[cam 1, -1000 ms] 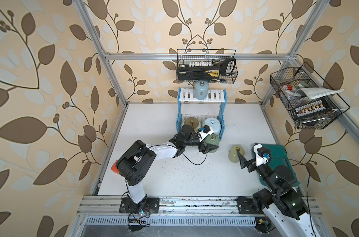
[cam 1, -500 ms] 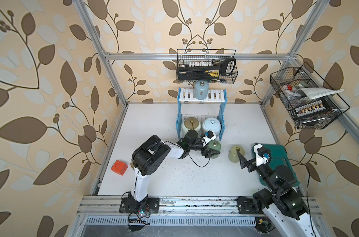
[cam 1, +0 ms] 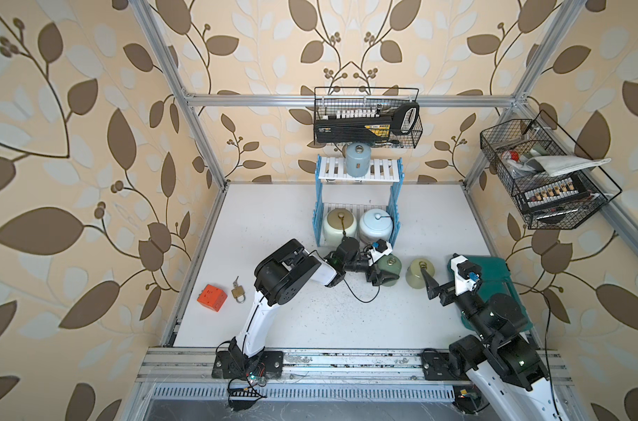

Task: Remove the tea canisters from the shelf
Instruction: Place the tea canister at the center of the board.

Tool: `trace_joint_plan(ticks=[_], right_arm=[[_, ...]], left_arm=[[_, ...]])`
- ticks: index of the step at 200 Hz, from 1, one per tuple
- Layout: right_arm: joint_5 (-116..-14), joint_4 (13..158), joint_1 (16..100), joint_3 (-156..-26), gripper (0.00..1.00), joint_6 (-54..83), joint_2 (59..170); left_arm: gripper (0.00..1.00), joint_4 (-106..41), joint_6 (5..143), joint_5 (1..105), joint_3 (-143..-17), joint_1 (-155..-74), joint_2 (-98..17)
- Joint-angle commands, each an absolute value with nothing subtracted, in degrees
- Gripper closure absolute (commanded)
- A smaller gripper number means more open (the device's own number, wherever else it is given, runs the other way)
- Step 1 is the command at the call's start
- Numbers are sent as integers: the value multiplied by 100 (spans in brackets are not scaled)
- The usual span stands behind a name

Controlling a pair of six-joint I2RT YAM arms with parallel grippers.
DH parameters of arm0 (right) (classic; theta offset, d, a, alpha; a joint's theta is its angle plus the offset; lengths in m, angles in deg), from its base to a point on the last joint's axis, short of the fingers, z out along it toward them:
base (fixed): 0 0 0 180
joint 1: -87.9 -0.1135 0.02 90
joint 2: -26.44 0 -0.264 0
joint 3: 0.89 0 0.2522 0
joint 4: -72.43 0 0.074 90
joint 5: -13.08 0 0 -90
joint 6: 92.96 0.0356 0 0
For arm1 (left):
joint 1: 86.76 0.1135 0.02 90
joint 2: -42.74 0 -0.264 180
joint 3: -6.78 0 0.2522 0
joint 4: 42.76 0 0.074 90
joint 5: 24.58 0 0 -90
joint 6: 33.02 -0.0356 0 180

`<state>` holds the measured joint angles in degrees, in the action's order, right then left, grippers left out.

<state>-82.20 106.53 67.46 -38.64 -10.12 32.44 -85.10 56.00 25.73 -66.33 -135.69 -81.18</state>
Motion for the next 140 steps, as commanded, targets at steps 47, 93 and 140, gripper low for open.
trace_joint_plan(ticks=[47, 93, 140], right_arm=[[-8158, 10595, 6780, -3802, 1, -1052, 3110], [-8153, 10582, 6792, -3803, 1, -1052, 3079], [-8149, 10582, 6788, -3795, 1, -1045, 3083]], left_arm=[[60, -9404, 5588, 2648, -7070, -13730, -8352], [50, -9415, 5711, 2643, -6927, -13754, -8332], [1, -9421, 5597, 2667, -6843, -13757, -8286]])
